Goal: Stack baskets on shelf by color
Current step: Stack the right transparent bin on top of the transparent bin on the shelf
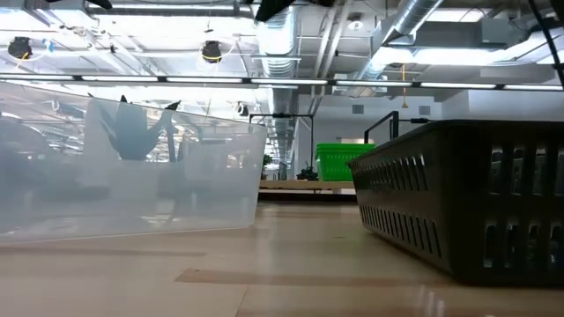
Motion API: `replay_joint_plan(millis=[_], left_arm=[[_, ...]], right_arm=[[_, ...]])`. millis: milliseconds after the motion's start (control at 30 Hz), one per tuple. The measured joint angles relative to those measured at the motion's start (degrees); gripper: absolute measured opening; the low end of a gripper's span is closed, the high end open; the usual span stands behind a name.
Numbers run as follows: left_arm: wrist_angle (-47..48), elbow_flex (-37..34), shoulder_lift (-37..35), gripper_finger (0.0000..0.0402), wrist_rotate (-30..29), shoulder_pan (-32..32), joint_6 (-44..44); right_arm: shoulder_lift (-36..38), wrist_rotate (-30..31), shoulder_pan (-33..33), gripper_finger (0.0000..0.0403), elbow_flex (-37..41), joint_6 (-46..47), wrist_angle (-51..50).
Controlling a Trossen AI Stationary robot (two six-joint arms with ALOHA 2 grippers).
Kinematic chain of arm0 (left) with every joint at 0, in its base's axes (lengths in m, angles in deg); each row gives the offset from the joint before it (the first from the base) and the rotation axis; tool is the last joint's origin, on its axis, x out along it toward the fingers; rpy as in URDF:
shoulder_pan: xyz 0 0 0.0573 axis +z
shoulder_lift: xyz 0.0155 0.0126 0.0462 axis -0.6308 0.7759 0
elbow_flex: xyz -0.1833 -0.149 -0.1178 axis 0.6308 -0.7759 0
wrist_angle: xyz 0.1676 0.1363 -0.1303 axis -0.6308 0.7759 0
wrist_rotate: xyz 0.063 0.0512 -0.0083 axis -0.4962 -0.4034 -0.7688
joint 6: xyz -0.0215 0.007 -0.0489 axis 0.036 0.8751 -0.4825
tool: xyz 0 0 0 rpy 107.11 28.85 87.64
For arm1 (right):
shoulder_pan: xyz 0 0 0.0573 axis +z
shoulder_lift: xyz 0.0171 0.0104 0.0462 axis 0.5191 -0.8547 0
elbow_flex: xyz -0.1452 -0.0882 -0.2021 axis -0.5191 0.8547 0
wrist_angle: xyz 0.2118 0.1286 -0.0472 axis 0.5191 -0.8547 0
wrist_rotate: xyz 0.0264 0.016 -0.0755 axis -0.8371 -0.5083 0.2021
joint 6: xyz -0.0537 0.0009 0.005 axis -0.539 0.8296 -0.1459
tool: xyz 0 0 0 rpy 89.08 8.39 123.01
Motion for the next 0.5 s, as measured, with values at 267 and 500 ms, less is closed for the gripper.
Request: replay_joint_plan(millis=[267, 500], left_arm=[[0.0, 0.0, 0.0, 0.0265, 0.0, 0.0, 1.2], [0.0, 0.0, 0.0, 0.0265, -3.2, 0.0, -1.6]], right_arm=[[1.2, -1.5, -0.2, 0.0176, 0.1, -60.9, -0.6], [-6.3, -4.8, -3.7, 0.0207, 0.2, -90.9, -5.6]])
